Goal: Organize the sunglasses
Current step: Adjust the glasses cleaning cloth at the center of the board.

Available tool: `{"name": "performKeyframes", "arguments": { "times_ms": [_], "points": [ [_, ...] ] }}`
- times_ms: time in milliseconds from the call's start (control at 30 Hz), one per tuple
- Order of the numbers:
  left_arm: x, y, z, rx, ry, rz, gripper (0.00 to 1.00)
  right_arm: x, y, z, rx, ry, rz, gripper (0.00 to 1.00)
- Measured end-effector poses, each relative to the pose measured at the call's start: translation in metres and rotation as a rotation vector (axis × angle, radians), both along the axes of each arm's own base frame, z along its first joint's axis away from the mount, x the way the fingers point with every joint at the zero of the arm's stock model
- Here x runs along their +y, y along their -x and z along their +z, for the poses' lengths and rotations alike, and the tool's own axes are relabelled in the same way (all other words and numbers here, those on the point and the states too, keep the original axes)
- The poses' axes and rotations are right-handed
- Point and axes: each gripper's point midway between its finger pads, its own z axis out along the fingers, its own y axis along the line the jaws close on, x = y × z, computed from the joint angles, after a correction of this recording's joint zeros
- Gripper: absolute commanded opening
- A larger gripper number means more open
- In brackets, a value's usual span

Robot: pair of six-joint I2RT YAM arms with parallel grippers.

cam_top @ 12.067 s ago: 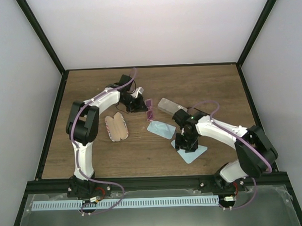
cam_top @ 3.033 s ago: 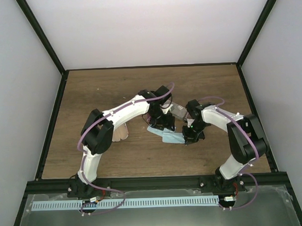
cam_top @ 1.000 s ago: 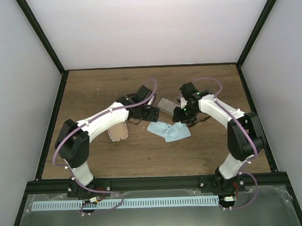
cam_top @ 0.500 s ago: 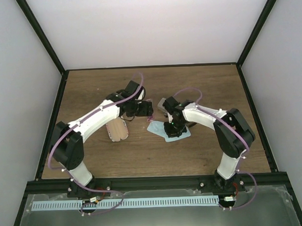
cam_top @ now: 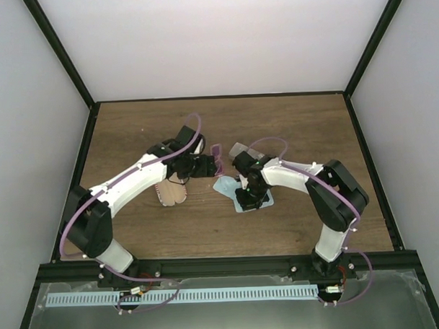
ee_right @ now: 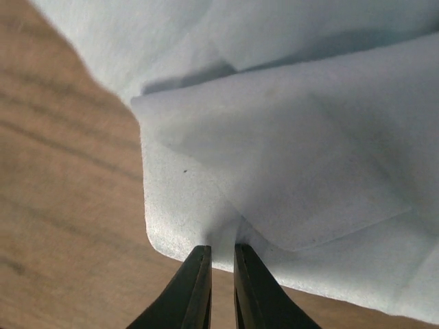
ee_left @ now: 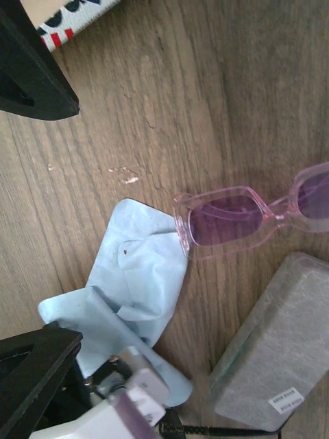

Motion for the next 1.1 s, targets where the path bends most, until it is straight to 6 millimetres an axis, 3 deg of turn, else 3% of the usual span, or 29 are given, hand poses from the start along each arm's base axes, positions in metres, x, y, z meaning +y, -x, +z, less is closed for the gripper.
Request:
{"name": "performKeyframes", "arguments": {
  "times_ms": [400, 500, 633, 800, 1100],
  "points": [
    [0.018, 0.020, -0.019, 0.038, -0.024, 0.037, 0.86, 0.035, 0.070, 0.003, 0.122, -0.054, 0.175, 0.12],
    [0.020, 0.022, -0.020, 0.042, -0.024, 0.042, 0.86, 0.036, 0.076, 0.005, 0.138, -0.048, 0.178, 0.24],
    [0.019, 0.021, -0.018, 0.036, -0.018, 0.048, 0.85, 0.037, 0.060, 0.025, 0.092, -0.041, 0.146, 0.35],
    [0.017, 0.017, -0.016, 0.022, -0.003, 0.055, 0.85, 0.046, 0.017, 0.063, -0.059, -0.072, 0.114, 0.25],
    [0.020, 0.014, -0.006, -0.016, 0.002, 0.075, 0.85, 0.023, 0.013, 0.032, -0.042, 0.083, 0.123, 0.23]
  ]
}}
